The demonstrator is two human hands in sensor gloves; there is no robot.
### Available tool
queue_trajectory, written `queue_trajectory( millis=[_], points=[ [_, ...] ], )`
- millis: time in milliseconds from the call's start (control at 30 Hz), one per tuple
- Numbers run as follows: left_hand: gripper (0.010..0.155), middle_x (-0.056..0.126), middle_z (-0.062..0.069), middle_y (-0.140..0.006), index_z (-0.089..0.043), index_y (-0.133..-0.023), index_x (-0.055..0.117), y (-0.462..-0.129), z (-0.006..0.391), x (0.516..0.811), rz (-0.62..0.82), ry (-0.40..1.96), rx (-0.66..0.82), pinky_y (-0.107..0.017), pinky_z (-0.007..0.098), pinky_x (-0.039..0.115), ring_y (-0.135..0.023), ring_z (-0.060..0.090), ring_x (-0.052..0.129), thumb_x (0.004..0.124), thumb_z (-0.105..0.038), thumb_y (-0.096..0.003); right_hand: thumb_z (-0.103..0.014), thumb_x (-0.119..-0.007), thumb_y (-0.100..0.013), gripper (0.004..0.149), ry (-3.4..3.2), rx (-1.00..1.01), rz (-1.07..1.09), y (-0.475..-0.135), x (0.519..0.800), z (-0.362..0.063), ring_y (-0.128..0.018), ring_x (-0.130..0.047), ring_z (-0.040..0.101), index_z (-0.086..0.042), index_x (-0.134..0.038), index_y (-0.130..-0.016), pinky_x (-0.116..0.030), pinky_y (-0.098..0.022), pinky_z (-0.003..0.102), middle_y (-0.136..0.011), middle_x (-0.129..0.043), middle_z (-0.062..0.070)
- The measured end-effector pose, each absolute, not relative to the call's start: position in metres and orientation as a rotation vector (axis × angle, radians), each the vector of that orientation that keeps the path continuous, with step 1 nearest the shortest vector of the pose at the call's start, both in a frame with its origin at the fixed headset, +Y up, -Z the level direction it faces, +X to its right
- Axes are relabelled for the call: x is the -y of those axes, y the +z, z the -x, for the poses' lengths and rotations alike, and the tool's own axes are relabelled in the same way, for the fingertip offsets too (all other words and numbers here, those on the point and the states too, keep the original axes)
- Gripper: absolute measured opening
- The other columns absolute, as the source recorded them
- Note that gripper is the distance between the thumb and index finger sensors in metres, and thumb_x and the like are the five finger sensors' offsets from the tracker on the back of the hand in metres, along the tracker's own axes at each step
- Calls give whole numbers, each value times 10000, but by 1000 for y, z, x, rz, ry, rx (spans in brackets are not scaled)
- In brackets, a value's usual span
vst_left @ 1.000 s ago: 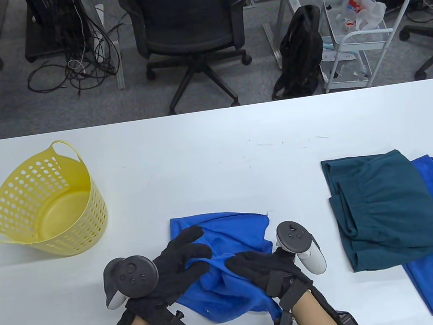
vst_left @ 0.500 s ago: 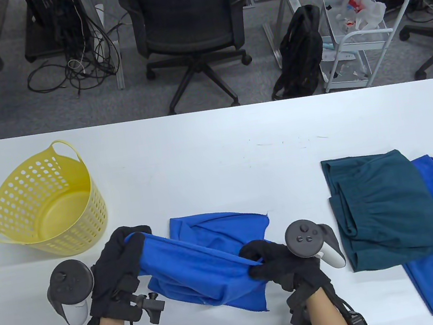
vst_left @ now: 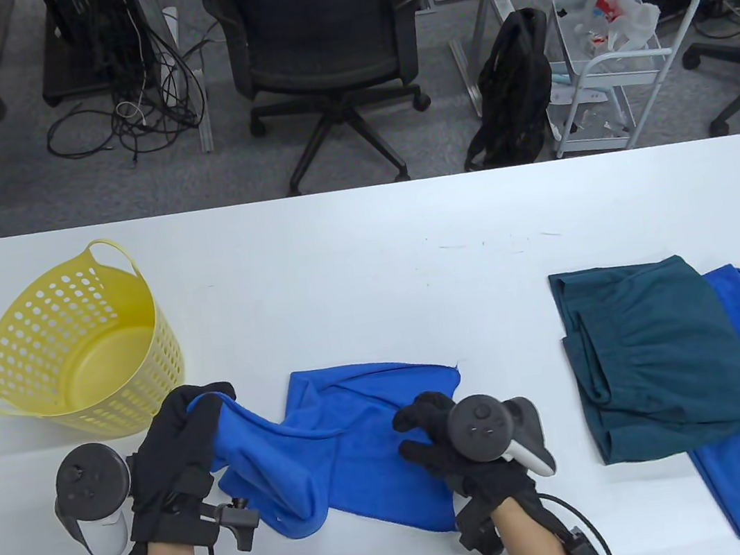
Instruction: Fold and stack clothes and towels from laundry basket
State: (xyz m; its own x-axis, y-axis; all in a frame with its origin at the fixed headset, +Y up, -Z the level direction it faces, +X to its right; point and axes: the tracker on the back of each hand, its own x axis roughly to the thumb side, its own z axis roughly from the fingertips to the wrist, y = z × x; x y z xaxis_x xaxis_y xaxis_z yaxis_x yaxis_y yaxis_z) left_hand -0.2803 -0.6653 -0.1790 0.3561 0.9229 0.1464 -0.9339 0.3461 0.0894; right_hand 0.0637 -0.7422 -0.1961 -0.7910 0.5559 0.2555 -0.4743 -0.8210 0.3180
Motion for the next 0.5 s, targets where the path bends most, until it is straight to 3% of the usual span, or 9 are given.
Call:
queue_trajectory(
  millis=[167, 267, 400, 500],
  points=[
    [430, 897, 140, -952, -151, -840, 790, -179, 281, 664, -158, 1212, 85, -330, 288, 905, -358, 41, 1010, 692, -528, -657, -391, -795, -571, 710, 2833, -428, -533, -213, 755, 1, -936, -378, 681, -99, -511, -1152, -442, -632, 798, -1153, -304, 454],
    [431, 897, 145, -952, -150, -841, 791, -179, 282, 664, -140, 1237, 100, -333, 291, 905, -362, 44, 1011, 692, -528, -658, -389, -791, -564, 679, 2908, -441, -543, -219, 767, 22, -927, -373, 675, -131, -530, -1135, -442, -630, 791, -1149, -318, 448],
    [433, 896, 147, -954, -150, -843, 792, -179, 282, 663, -134, 1243, 109, -335, 292, 905, -365, 46, 1012, 692, -529, -657, -333, -775, -578, 471, 2778, -340, -449, -222, 769, 14, -918, -456, 638, -163, -700, -1010, -488, -624, 770, -1136, -429, 397],
    [434, 897, 147, -953, -150, -844, 792, -179, 281, 664, -129, 1248, 118, -336, 293, 906, -366, 47, 1013, 692, -529, -657, -337, -788, -572, 541, 2616, -393, -378, -223, 771, -4, -912, -450, 647, -124, -658, -1052, -481, -621, 773, -1132, -422, 414]
  ],
)
